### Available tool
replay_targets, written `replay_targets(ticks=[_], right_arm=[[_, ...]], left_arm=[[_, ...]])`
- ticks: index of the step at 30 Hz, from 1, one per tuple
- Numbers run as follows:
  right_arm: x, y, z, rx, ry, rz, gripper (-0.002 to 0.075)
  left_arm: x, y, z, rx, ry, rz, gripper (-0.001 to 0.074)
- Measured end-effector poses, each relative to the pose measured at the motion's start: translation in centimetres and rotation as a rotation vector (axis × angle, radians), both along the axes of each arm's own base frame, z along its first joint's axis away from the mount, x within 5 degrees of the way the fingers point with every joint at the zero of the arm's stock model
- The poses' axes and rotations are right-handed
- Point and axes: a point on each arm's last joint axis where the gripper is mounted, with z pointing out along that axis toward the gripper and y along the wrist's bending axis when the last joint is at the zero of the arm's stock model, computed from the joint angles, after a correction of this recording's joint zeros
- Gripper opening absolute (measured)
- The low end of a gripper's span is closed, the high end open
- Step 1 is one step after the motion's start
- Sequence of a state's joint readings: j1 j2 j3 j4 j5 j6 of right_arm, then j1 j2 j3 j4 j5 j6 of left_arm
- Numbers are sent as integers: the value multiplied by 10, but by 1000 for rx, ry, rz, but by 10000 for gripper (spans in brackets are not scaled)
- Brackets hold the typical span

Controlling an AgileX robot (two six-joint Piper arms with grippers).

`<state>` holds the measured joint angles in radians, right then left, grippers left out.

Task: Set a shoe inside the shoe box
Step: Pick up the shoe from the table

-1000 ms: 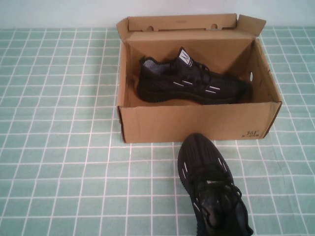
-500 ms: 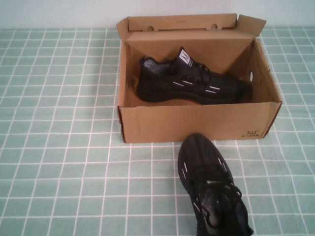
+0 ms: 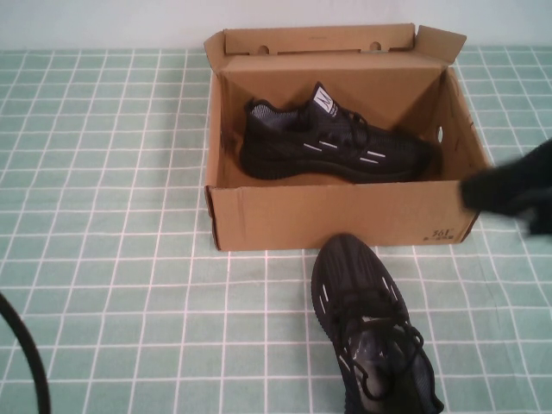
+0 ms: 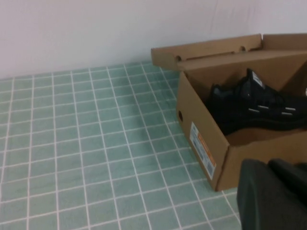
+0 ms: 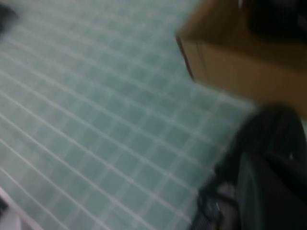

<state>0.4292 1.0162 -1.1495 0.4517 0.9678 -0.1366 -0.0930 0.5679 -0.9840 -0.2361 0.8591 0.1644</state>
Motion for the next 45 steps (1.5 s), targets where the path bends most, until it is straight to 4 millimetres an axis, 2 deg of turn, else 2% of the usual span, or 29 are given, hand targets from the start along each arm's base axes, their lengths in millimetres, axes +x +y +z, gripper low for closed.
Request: replay_targets(ticks=[5,7,11,14,18,24,25,27,28,29,30,31,33,34,36,37,45], right_arm=[[11,36,-39,-277,133,-18,-8],[9,58,-53,-354,153,-10,-8],[3,98,-73,-439,178,23,-8],[0,115,-86,-477,203,40,-8],[2,120,-94,-498,241,-6,-8],[2,120,-95,-475,283,-79,-7],[1,118,-77,-399,267,-105,18],[0,118,-78,-401,279,-105,71],[1,120,-96,-466,313,-101,29],[1,120,-96,-461,323,-102,55],[-2,121,-82,-394,332,-100,197],[-1,122,-99,-461,350,-103,125],[-2,124,-101,-456,377,-100,202],[-2,127,-90,-403,380,-91,347],[2,130,-97,-436,369,-96,359],[0,130,-110,-477,413,-97,317],[11,141,-140,-578,432,-118,350]], left_arm=[[-2,-1,-4,13,61,-19,-4],[-3,-1,-7,20,93,-26,-4],[-4,-2,-9,27,116,-30,-4],[-5,-2,-9,27,117,-31,-4],[-5,-2,-10,32,133,-33,-4],[-9,-3,-16,35,205,-57,-4],[-10,-3,-17,36,220,-62,-4],[-10,-4,-20,37,244,-70,-4],[-10,-4,-23,39,257,-75,-4],[-9,-5,-26,40,268,-84,-4],[-8,-6,-29,42,277,-93,-4],[-8,-7,-32,45,287,-105,-4],[-8,-8,-36,49,301,-126,-4],[-8,-9,-38,51,307,-135,-4],[-8,-10,-39,54,311,-148,-4],[-8,-10,-39,52,311,-150,-4],[-8,-11,-39,55,311,-165,-4]])
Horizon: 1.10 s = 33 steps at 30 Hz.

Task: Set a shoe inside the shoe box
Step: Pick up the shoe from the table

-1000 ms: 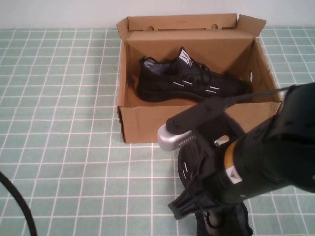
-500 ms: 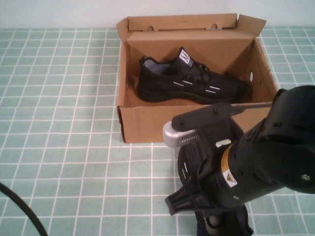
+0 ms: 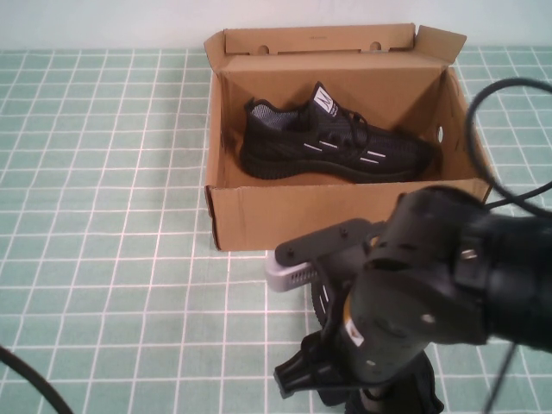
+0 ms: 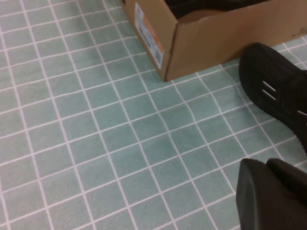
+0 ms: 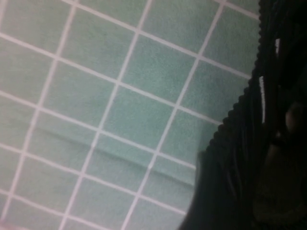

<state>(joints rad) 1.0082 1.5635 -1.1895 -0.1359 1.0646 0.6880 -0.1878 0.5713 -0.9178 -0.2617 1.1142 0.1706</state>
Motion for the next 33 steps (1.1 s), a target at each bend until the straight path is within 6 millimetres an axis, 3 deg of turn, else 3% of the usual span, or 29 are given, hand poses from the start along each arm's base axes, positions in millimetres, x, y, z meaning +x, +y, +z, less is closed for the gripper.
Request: replay_targets(ticks=[14,22,24,28,33], right_arm=[[17,10,-35,-128,-35,-18,351],[22,12,-43,-155,-61,-9,340],[23,12,-45,-167,-63,16,284],[23,13,-47,-178,-63,41,76],[23,13,-46,-176,-65,47,7]], left_arm=[[-1,-2,0,-1,4,-25,-4],[-1,-2,0,-1,4,-25,-4],[-1,-2,0,-2,5,-26,-4],[-1,-2,0,-1,8,-27,-4],[-2,-2,-1,2,19,-30,-4]])
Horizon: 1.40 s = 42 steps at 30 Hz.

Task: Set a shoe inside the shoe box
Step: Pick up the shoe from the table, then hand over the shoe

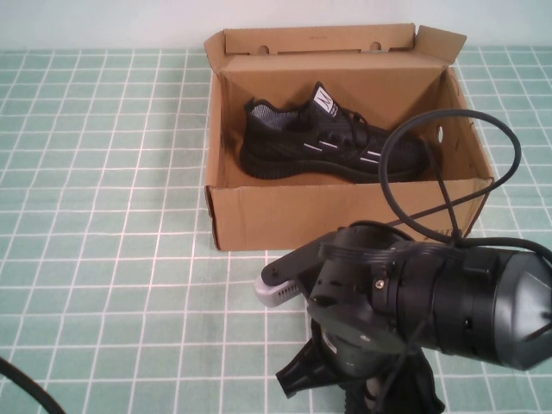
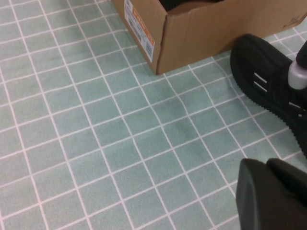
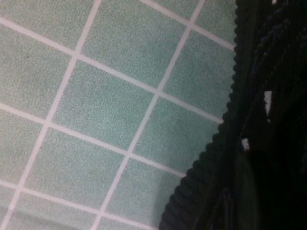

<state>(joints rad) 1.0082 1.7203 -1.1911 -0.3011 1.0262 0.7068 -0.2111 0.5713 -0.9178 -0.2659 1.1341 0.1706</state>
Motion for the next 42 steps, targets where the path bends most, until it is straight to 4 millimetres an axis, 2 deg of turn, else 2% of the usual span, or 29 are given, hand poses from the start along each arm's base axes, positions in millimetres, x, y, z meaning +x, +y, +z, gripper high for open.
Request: replay_targets(ticks=[5,9,15,24,25,27,28,29,31,36,37,42], right_arm=[[0,-1,4,3,-16,6,0],[-1,-8,23,29,-74,23,-1],[-13,-30,72,100,-171,134,-2],[-45,-83,138,116,-303,370,-2],[-53,-110,176,111,-507,492,-6],[-57,-121,186,90,-571,533,-6],[-55,-107,161,96,-412,479,-2],[-60,-129,194,90,-627,549,-6],[-63,-132,198,105,-653,562,-6],[-65,-134,198,86,-642,600,-6],[-65,-129,181,70,-534,574,-2],[-66,-130,179,42,-512,610,-2]], left_arm=[[0,0,0,0,0,0,-4],[-1,0,0,-3,8,-4,-4],[-2,-4,1,-50,18,-25,-4],[2,-15,7,-202,-4,-59,-4],[5,-16,6,-212,-5,-55,-4],[13,-18,-1,-242,12,-43,-4],[18,-20,-5,-254,32,-39,-4],[24,-23,-11,-272,64,-37,-4],[33,-29,-23,-321,141,-39,-4],[57,-50,-49,-476,342,-138,-4],[61,-54,-51,-497,365,-169,-4],[88,-73,-65,-643,515,-291,-4]])
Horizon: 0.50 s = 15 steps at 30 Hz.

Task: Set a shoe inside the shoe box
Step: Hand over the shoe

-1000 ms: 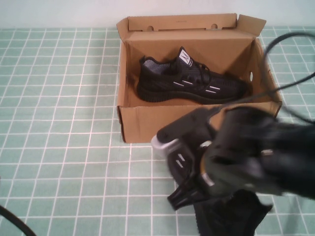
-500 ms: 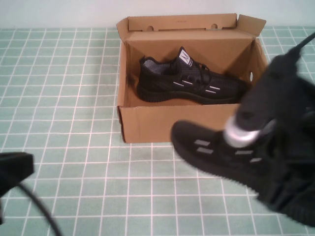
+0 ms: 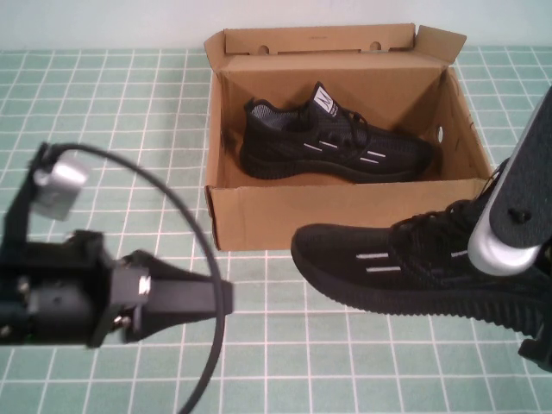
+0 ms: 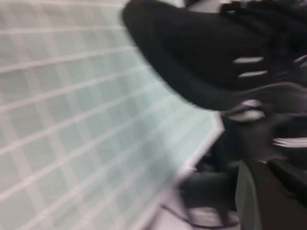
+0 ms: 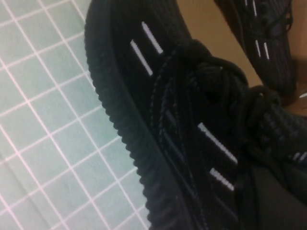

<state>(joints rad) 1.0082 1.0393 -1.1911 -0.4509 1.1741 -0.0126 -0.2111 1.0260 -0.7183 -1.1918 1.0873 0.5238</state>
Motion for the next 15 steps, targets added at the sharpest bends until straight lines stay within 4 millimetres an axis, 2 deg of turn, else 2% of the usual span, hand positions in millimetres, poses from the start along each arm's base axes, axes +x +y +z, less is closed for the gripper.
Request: replay_targets(ticks=[6,10,15], right_arm=[[0,-1,-1,-26,0,14,-2],[-1,-1,0,-32,-5,25,-2],[-4,-6,3,-15,-16,31,-2]], left_arm=[[30,-15,-20,-146,151,-67,-4],[46,-19,-37,-166,241,-46,-4],[58,-21,-55,-146,253,-58,-4]])
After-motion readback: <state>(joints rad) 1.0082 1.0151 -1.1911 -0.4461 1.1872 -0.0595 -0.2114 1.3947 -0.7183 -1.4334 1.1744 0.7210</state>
